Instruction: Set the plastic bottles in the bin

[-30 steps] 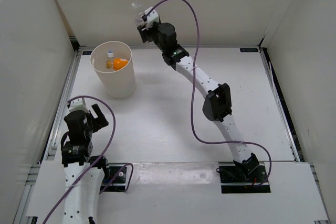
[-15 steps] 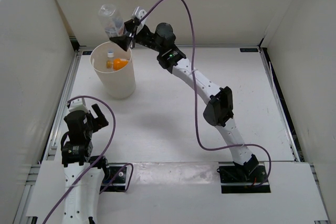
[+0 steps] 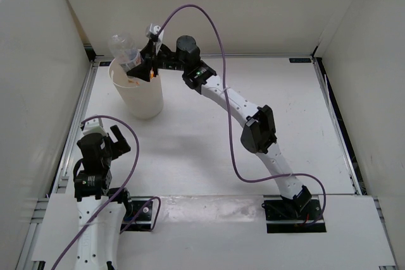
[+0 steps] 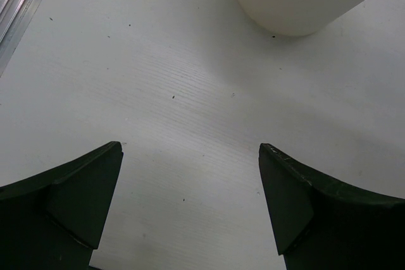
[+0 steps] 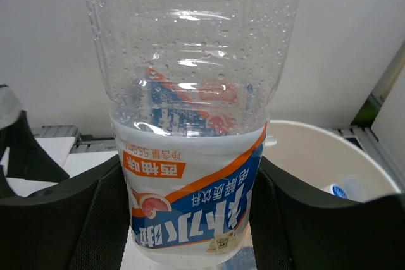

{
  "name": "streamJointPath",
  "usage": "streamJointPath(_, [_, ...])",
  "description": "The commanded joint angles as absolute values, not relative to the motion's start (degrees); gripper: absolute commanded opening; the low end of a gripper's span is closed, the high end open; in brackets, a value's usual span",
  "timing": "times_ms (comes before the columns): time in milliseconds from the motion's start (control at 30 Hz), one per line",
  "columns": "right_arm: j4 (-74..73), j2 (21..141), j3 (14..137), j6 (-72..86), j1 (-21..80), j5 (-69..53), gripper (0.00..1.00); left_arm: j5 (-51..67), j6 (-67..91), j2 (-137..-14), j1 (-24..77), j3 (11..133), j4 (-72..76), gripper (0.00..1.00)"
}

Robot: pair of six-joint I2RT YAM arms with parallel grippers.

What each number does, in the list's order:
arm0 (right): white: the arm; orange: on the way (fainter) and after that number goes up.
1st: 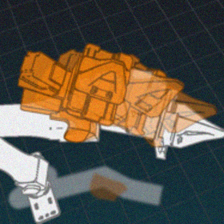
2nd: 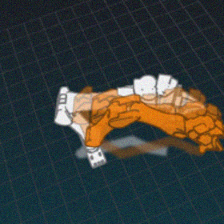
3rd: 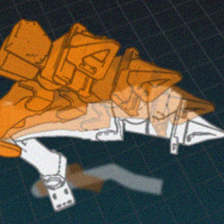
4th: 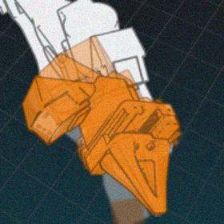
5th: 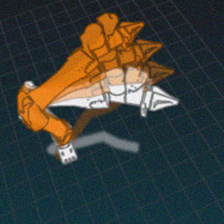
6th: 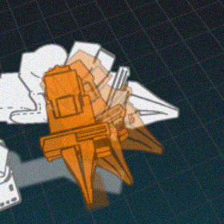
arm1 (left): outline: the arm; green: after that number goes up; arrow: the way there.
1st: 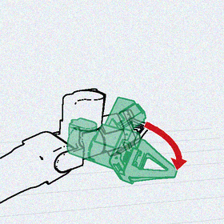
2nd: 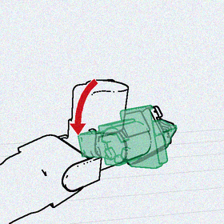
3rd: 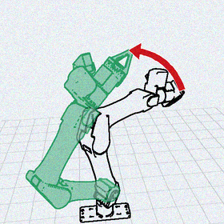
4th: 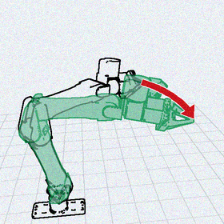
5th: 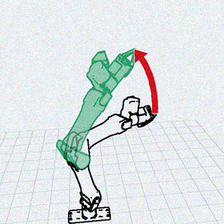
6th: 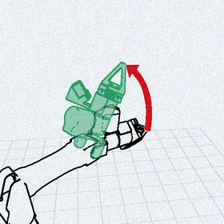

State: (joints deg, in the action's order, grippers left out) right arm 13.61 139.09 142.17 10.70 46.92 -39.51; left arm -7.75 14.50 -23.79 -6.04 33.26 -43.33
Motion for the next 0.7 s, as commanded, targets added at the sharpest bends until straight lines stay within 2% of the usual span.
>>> streamJointPath(0, [12.5, 141.1, 144.3, 11.0, 46.8, -35.4, 0.18, -8.3, 14.9, -23.3, -5.9, 33.2, -43.7, 0.99])
streamJointPath(100, [11.3, 143.5, 147.6, 10.0, 47.0, -32.2, 0.24, -8.2, 15.1, -23.6, -6.1, 33.2, -43.7, 0.99])
streamJointPath(267, [10.8, 143.7, 146.6, 9.8, 47.3, -31.4, 0.24, -8.2, 15.3, -23.6, -6.1, 33.3, -43.8, 0.99])
streamJointPath(333, [11.1, 143.7, 146.9, 9.8, 47.2, -30.4, 0.28, -8.2, 15.2, -23.5, -6.1, 33.3, -43.9, 0.99])
streamJointPath(500, [10.6, 143.5, 146.3, 8.8, 47.3, -29.5, 0.49, -8.2, 15.2, -23.6, -6.1, 33.2, -43.9, 0.99])
streamJointPath(600, [11.2, 143.5, 146.3, 8.9, 47.0, -28.3, 0.71, -8.3, 15.2, -23.5, -6.1, 33.2, -43.8, 0.99])
streamJointPath(667, [11.9, 143.6, 146.8, 9.2, 47.2, -26.6, 0.78, -8.2, 15.2, -23.6, -5.9, 33.4, -43.9, 0.99])
